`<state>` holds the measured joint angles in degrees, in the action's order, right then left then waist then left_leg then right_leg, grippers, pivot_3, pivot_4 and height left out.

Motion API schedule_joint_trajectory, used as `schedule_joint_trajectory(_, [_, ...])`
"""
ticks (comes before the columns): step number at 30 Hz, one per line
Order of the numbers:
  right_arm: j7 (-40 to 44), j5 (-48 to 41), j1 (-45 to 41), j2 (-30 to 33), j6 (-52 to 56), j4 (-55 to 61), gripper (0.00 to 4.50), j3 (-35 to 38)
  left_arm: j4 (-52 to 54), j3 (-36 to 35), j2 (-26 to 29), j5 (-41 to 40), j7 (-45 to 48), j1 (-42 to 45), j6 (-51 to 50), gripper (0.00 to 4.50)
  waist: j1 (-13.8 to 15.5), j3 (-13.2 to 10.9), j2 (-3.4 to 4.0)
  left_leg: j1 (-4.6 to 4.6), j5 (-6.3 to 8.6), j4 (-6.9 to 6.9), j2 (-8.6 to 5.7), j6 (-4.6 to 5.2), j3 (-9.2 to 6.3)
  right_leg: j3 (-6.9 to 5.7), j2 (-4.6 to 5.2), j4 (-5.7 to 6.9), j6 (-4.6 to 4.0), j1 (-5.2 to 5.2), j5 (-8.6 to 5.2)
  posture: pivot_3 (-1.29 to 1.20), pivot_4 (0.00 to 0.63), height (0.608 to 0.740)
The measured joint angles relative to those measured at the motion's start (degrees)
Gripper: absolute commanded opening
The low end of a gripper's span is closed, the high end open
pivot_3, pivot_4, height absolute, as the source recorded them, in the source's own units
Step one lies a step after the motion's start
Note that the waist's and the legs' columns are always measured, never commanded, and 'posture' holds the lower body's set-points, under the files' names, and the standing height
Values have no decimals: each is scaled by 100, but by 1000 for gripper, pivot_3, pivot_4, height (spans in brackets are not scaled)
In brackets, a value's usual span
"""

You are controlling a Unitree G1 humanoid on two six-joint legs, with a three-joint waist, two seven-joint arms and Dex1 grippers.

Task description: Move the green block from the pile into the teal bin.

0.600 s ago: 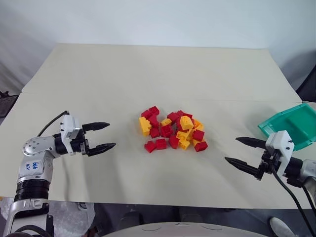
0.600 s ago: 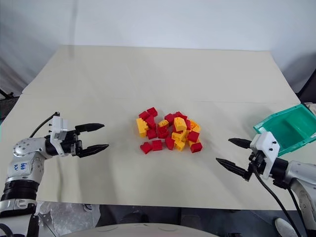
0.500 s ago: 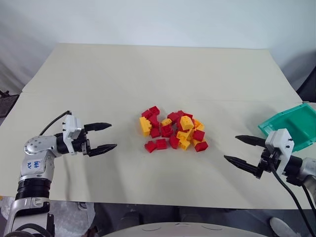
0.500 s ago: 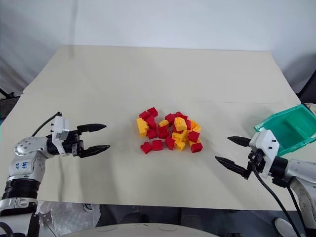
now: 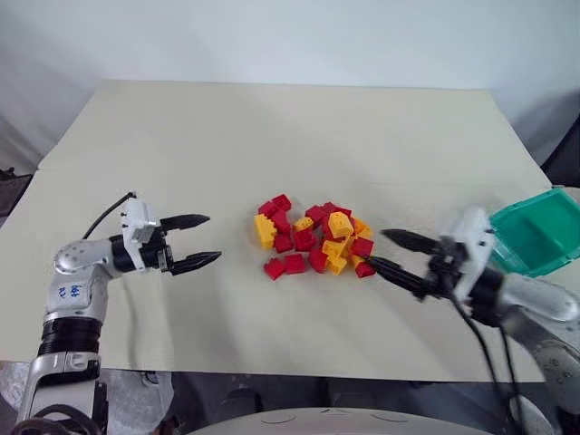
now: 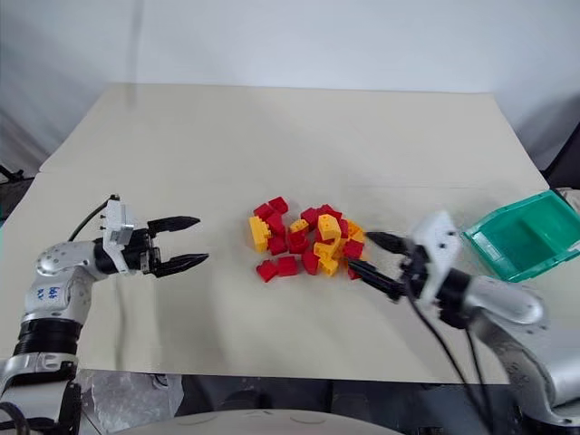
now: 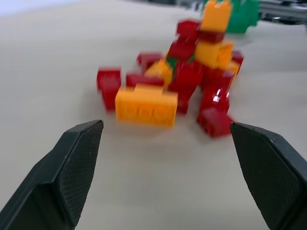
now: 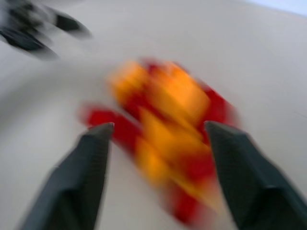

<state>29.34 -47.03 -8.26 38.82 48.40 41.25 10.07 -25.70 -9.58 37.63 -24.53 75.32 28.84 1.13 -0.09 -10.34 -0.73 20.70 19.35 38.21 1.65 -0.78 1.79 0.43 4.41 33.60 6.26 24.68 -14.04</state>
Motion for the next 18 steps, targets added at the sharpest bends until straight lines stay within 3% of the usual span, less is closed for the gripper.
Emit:
schedule_joint_trajectory(7, [-875,-60,-1038,-838,1035,-515,24,-1174,-427,119,-95,7,456,302,256,4500,2,3,-5,67,-1,23,-6,4,1,-1,1,37,4,65,2,0,150,740])
schedule_joint_trajectory(12, [-844,774,-1826,-1391,671,-1821,24,-1972,-589,166,-177,32,472,478,340,4500,-15,3,-5,74,-1,47,-5,11,9,2,-8,41,5,67,3,0,150,740])
schedule_joint_trajectory(18, [-822,1686,-2248,-1514,-145,-3093,24,-1938,-651,164,-297,48,360,470,439,4500,-5,3,-5,82,2,61,-5,15,13,1,-7,41,8,69,5,0,150,740])
